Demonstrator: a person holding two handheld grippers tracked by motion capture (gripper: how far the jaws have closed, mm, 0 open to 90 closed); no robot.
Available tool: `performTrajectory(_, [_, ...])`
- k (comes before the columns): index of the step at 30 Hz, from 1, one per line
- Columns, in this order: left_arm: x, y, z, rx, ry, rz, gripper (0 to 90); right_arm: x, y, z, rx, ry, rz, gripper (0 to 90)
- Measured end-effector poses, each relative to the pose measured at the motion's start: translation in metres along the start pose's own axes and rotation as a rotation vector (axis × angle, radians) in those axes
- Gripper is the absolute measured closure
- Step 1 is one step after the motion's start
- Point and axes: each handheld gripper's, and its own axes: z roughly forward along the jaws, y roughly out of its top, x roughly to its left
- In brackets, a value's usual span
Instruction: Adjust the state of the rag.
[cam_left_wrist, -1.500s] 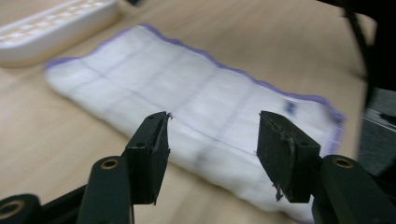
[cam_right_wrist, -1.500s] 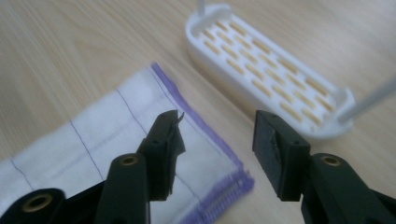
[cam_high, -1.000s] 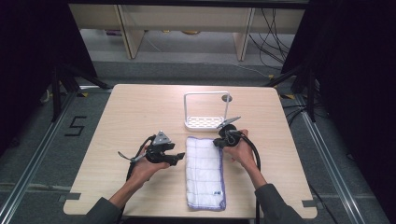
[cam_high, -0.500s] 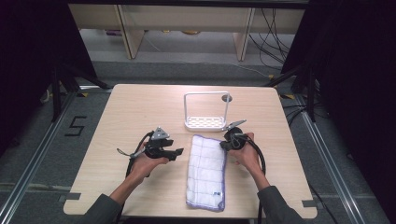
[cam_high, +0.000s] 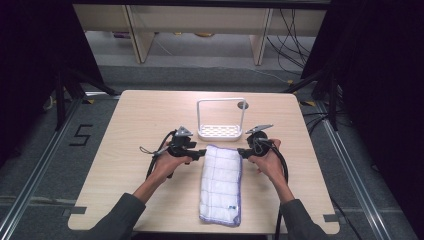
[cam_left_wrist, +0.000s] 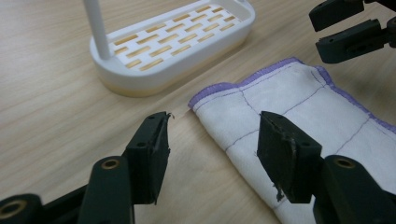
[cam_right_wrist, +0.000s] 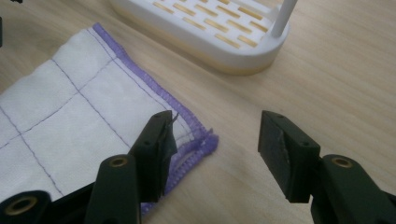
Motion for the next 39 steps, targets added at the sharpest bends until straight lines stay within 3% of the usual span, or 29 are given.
performTrajectory(5, [-0.004,0.005,0.018,0.033,-0.013,0.006,42.6,0.001,-0.002,0.008,0.011,0.009,0.026,44.2])
performTrajectory(7, [-0.005,0.006,0.024,0.037,-0.016,0.001,42.2,0.0,-0.002,0.011,0.027,0.009,0.002,44.1])
performTrajectory(10, [-0.007,0.006,0.031,0.063,0.008,0.023,42.8,0.001,-0.003,0.015,0.028,0.006,0.015,43.2])
performTrajectory(13, [-0.009,0.006,0.036,0.068,-0.005,0.05,48.7,0.002,-0.003,0.02,0.04,0.006,0.018,41.8])
performTrajectory(15, [-0.01,0.006,0.037,0.083,-0.01,0.103,57.8,0.004,-0.003,0.022,0.059,-0.003,-0.009,41.5])
performTrajectory(18, [-0.01,0.005,0.038,0.081,-0.017,0.105,65.0,0.007,-0.003,0.023,0.056,-0.012,-0.008,43.5])
performTrajectory(19, [-0.009,0.005,0.037,0.084,-0.023,0.108,68.4,0.006,-0.003,0.025,0.049,-0.02,-0.018,46.8])
performTrajectory(21, [-0.008,0.004,0.035,0.079,-0.032,0.114,74.6,0.006,-0.003,0.024,0.055,0.023,0.003,55.5])
performTrajectory(22, [-0.008,0.003,0.033,0.081,-0.034,0.117,77.4,0.006,-0.003,0.024,0.045,0.044,-0.014,58.3])
performTrajectory(23, [-0.007,0.002,0.032,0.073,-0.035,0.12,78.9,0.007,-0.003,0.025,0.032,0.038,-0.014,61.1])
performTrajectory(27, [-0.006,-0.005,0.026,0.052,-0.035,0.111,80.9,0.01,-0.001,0.028,0.024,0.087,-0.03,75.5])
performTrajectory(29, [-0.005,-0.007,0.023,0.045,-0.035,0.112,81.5,0.013,0.0,0.03,0.017,0.093,-0.06,80.2])
performTrajectory(34, [-0.004,-0.011,0.017,0.032,-0.025,0.119,81.6,0.02,0.001,0.03,0.018,0.094,-0.102,82.3])
performTrajectory(39, [-0.004,-0.011,0.01,0.013,-0.031,0.124,81.7,0.02,0.001,0.025,0.001,0.126,-0.081,82.9])
